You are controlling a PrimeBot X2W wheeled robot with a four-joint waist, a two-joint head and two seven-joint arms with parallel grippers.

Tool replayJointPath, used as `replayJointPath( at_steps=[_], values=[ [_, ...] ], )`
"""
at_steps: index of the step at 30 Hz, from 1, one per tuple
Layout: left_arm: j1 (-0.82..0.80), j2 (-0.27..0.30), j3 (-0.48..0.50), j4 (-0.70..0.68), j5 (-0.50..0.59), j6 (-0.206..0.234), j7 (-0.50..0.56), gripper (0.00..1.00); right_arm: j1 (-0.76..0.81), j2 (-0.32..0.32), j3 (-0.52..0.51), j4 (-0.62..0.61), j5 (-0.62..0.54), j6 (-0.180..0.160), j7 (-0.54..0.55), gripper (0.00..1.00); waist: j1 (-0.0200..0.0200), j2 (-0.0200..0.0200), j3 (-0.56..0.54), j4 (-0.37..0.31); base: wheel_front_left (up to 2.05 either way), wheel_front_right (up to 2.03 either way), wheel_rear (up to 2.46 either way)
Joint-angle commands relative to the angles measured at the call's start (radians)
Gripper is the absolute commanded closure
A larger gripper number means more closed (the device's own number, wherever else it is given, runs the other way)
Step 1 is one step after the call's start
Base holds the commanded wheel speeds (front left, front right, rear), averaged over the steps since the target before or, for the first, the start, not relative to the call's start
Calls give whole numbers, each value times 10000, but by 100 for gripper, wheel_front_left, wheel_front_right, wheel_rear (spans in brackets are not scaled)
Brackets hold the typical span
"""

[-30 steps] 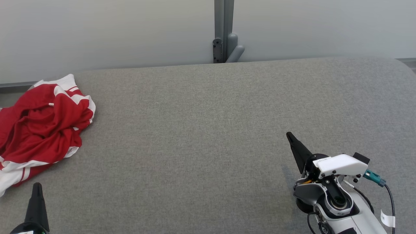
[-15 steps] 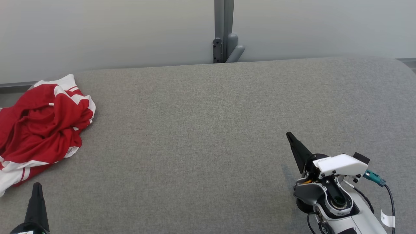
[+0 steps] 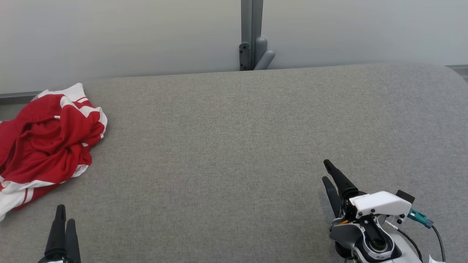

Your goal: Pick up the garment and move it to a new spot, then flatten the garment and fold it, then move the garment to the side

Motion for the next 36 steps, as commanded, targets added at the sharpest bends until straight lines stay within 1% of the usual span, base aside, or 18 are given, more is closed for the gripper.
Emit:
replayJointPath(
  at_steps=[1, 6, 12, 19, 26, 27, 31, 32, 36],
  values=[
    [-295, 146, -153, -188, 180, -6, -118, 0, -130, -13, 23, -238, -143, 1, -103, 0, 0, 0, 2, -1, 0, 0, 0],
    [-428, 203, -429, -166, 970, -10, -399, 0, -42, -17, -108, -306, -831, 1, -316, 0, 0, 0, 11, -8, 0, 0, 0],
    [-566, 132, -514, -178, 2373, -14, -668, 0, 86, -21, -399, -538, -1979, 1, -554, 0, 0, 0, 22, -20, 0, 0, 0],
    [-660, 132, -696, -231, 3910, -16, -960, 0, 268, -26, -536, -978, -3777, 2, -814, 0, 0, 0, 38, -43, 0, 0, 0],
    [-773, 146, -1007, -314, 5421, 78, -1229, 0, 425, -31, -642, -1373, -5458, 2, -1051, 0, 0, 0, 51, -68, 0, 0, 0],
    [-794, 150, -1109, -370, 5820, 138, -1302, 0, 487, -33, -634, -1503, -5928, 2, -1117, 0, 0, 0, 54, -74, 0, 0, 0],
    [-843, 157, -1333, -389, 6480, 230, -1442, 0, 608, -35, -616, -1741, -6829, 2, -1249, 0, 0, 0, 59, -86, 0, 0, 0],
    [-843, 157, -1333, -389, 6480, 230, -1442, 0, 608, -35, -616, -1741, -6829, 2, -1249, 0, 0, 0, 59, -86, 0, 0, 0],
    [-897, 164, -1569, -386, 7262, 330, -1585, 0, 721, -38, -611, -1930, -7638, 3, -1367, 0, 0, 0, 57, -108, 0, 0, 0]
  ],
)
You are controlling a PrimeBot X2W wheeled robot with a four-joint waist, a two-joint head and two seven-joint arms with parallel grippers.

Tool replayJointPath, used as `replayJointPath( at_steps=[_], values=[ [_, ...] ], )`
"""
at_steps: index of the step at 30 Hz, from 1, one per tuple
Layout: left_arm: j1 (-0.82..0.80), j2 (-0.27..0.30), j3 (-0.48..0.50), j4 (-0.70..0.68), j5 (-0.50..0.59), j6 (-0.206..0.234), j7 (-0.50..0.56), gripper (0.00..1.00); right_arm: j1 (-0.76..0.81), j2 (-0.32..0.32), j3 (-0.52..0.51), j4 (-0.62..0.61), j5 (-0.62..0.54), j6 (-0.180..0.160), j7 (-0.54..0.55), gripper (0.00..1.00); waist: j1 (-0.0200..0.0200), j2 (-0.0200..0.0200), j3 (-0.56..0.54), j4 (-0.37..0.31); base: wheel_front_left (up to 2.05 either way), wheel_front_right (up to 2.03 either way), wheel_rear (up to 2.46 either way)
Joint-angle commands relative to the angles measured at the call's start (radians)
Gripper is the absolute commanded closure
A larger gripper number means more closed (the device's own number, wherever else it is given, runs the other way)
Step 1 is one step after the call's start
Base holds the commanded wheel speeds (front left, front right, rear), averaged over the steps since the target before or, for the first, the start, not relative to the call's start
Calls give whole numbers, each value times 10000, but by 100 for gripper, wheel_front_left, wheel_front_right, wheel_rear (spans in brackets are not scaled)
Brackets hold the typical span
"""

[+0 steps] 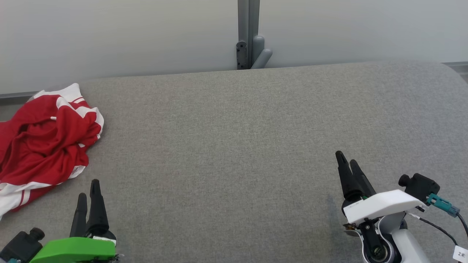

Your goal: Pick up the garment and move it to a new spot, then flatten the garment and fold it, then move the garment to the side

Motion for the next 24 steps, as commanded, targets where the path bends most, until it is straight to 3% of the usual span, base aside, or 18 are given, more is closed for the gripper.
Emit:
replayJointPath(
  at_steps=[1, 24],
  values=[
    [-277, 101, -113, -147, 453, 53, -114, 0, -5, -35, -18, -248, -410, 3, -108, 0, 0, 0, -2, -10, 0, 0, 0],
    [-520, 132, -1235, -317, 3927, 213, -810, 0, 346, -49, 33, -1067, -3536, 4, -717, 0, 0, 0, 59, -112, 0, 0, 0]
  ],
)
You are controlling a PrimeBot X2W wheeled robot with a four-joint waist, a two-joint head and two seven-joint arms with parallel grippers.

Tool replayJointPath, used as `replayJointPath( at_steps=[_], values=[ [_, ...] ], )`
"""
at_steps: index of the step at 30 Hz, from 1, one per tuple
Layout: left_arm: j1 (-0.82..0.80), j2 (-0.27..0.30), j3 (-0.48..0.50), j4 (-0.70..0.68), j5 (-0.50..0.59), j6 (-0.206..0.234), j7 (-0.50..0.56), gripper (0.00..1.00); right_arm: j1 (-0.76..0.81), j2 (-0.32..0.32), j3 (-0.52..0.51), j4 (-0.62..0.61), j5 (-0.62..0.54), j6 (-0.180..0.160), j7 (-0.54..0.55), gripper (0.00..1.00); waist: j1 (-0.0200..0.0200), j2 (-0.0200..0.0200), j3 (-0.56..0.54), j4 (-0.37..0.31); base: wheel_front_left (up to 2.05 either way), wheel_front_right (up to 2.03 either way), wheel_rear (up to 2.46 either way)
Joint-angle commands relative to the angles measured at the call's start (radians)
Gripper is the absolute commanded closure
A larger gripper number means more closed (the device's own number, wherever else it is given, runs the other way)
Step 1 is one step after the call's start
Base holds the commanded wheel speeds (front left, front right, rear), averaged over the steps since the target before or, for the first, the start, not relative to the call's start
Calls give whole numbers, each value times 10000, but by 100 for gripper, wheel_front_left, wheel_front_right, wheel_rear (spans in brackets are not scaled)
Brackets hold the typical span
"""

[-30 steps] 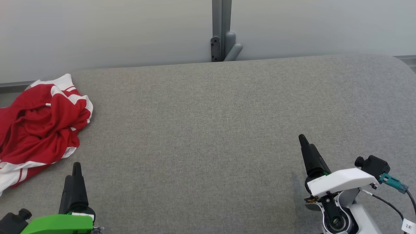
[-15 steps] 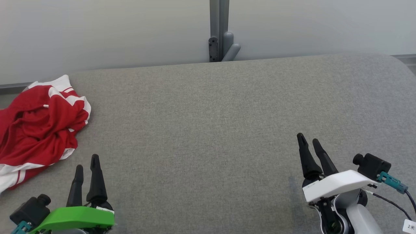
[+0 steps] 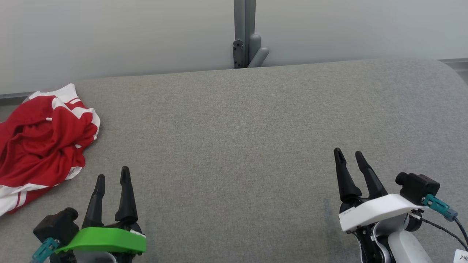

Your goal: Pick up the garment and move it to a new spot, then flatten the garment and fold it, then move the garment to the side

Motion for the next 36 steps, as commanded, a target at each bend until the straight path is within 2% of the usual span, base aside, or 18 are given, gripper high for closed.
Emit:
replayJointPath(
  at_steps=[1, 24, 36],
  values=[
    [-216, 93, -90, -117, 350, 21, -117, 0, 1, -43, -16, -196, -371, 3, -112, 0, 0, 0, 5, -2, 0, 0, 0],
    [-402, 114, -689, -134, 2598, 323, -650, 0, 329, -53, 114, -725, -2468, 4, -579, 0, 0, 0, 44, -63, 0, 0, 0],
    [-490, 124, -977, -33, 3640, 336, -901, 0, 476, -57, 23, -946, -3457, 5, -812, 0, 0, 0, 53, -82, 0, 0, 0]
  ],
)
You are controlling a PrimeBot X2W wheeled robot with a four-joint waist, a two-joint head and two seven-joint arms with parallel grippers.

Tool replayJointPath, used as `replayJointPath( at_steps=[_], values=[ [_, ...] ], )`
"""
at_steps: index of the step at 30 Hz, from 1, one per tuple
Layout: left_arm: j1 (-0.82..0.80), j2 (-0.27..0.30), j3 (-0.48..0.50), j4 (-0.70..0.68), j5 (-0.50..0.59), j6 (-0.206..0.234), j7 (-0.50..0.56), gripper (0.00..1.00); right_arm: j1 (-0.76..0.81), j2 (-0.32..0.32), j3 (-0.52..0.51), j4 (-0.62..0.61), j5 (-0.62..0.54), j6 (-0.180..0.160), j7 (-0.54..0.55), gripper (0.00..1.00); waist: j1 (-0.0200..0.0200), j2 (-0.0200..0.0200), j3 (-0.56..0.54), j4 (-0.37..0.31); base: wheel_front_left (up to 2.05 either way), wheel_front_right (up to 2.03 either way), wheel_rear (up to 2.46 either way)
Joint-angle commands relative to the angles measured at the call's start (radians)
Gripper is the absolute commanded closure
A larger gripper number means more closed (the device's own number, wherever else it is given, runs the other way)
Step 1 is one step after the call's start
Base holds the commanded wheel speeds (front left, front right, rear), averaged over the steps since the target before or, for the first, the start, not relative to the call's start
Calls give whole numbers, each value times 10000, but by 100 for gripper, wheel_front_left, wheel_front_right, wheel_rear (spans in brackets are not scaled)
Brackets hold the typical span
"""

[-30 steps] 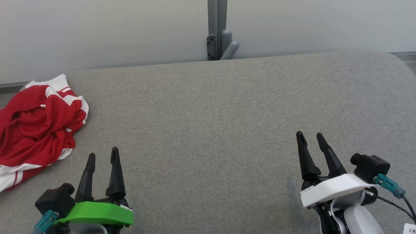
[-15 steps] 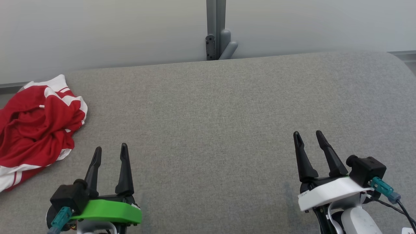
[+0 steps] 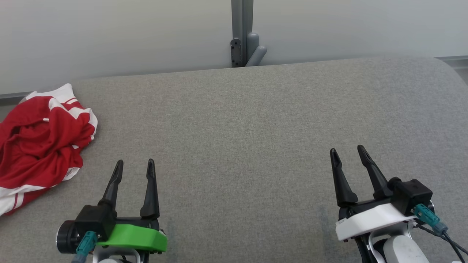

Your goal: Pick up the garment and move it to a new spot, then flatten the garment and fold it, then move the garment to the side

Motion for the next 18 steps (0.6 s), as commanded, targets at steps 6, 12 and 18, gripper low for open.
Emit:
replayJointPath(
  at_steps=[6, 12, 18],
  values=[
    [-202, 77, -108, 6, 618, 50, -174, 0, 149, -44, -68, -178, -599, 3, -191, 0, 0, 0, 5, -18, 0, 0, 0],
    [-201, 80, -215, 101, 915, 13, -280, 0, 216, -46, -85, -239, -1042, 3, -290, 0, 0, 0, 22, -25, 0, 0, 0],
    [-234, 84, -355, 231, 1224, -88, -378, 0, 362, -48, -100, -294, -1441, 4, -381, 0, 0, 0, 54, -14, 0, 0, 0]
  ],
)
